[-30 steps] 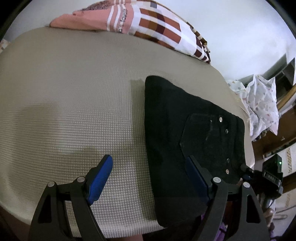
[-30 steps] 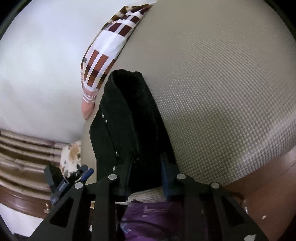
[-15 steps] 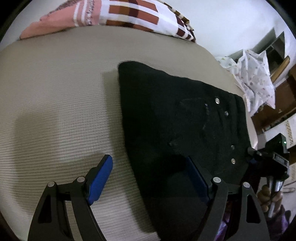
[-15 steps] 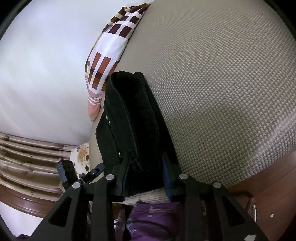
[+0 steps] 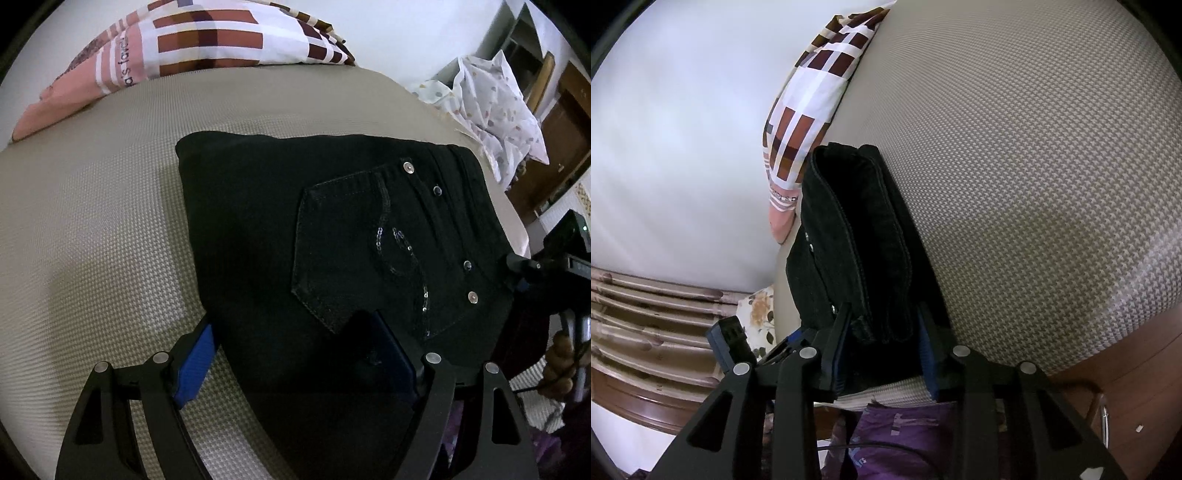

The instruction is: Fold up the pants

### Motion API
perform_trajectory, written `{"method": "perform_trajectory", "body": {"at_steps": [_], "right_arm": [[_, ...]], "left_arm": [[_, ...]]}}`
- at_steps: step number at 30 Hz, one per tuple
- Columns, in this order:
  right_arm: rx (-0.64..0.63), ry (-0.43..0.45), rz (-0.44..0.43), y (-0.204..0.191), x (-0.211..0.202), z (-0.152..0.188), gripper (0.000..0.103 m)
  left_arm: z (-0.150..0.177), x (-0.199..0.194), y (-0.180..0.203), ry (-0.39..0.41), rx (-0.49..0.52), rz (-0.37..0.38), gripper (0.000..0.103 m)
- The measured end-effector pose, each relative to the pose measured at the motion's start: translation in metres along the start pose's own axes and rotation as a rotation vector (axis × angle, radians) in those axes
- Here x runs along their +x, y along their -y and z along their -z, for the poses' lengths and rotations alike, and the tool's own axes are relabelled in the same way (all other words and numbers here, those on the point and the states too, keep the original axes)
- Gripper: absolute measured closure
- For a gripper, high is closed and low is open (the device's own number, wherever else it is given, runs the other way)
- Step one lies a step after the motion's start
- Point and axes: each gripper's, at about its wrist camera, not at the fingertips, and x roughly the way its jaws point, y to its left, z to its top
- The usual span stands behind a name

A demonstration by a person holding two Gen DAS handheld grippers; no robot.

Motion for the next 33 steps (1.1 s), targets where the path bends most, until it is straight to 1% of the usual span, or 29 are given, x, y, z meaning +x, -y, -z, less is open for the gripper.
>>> {"method": "perform_trajectory", "body": {"at_steps": [6, 9, 12, 14, 15, 18, 19, 20, 21, 24, 25, 27, 30, 31, 32, 33], "right_arm": [[0.004, -0.005, 0.0, 0.0, 0.0, -0.001, 0.072], [-0.009, -0.018, 0.017, -0.003, 0.001, -0.004, 0.072], [-0.049, -0.039, 0.052, -0.012, 0.004, -0.008, 0.064], [-0.084, -0.052, 0.077, -0.02, 0.009, -0.013, 0.056], [-0.098, -0.055, 0.086, -0.023, 0.01, -0.015, 0.053], [-0.148, -0.053, 0.128, -0.034, 0.014, -0.025, 0.04], [-0.161, -0.048, 0.148, -0.037, 0.015, -0.028, 0.027], [-0.179, -0.042, 0.182, -0.04, 0.016, -0.032, 0.021], [-0.198, -0.045, 0.208, -0.042, 0.019, -0.037, 0.021], [-0.202, -0.102, 0.16, -0.041, 0.033, -0.046, 0.021], [-0.216, -0.122, 0.165, -0.041, 0.04, -0.047, 0.021], [-0.251, -0.13, 0.162, -0.045, 0.045, -0.049, 0.021], [-0.269, -0.149, 0.144, -0.048, 0.053, -0.052, 0.023], [-0.28, -0.15, 0.143, -0.049, 0.055, -0.052, 0.027], [-0.297, -0.161, 0.153, -0.051, 0.057, -0.051, 0.037], [-0.308, -0.167, 0.164, -0.052, 0.059, -0.051, 0.044]], "left_arm": [[0.002, 0.001, 0.003, 0.002, 0.014, -0.017, 0.022], [0.003, 0.002, 0.006, 0.005, 0.027, -0.028, 0.022], [0.003, 0.002, 0.006, 0.006, 0.029, -0.031, 0.022], [0.003, 0.002, 0.006, 0.007, 0.033, -0.034, 0.022], [0.003, 0.002, 0.006, 0.007, 0.034, -0.034, 0.022], [0.003, 0.002, 0.007, 0.007, 0.034, -0.035, 0.022], [0.002, 0.003, 0.008, 0.007, 0.035, -0.036, 0.022], [0.002, 0.003, 0.008, 0.006, 0.036, -0.037, 0.022], [0.002, 0.003, 0.008, 0.006, 0.038, -0.038, 0.022], [0.001, 0.003, 0.008, 0.005, 0.041, -0.038, 0.022], [0.001, 0.003, 0.008, 0.005, 0.041, -0.038, 0.022], [0.001, 0.004, 0.008, 0.003, 0.042, -0.039, 0.022], [0.0, 0.005, 0.008, -0.003, 0.046, -0.039, 0.02], [-0.001, 0.005, 0.007, -0.005, 0.047, -0.038, 0.019], [-0.002, 0.006, 0.007, -0.007, 0.048, -0.037, 0.019], [-0.003, 0.007, 0.008, -0.01, 0.05, -0.035, 0.018]]}}
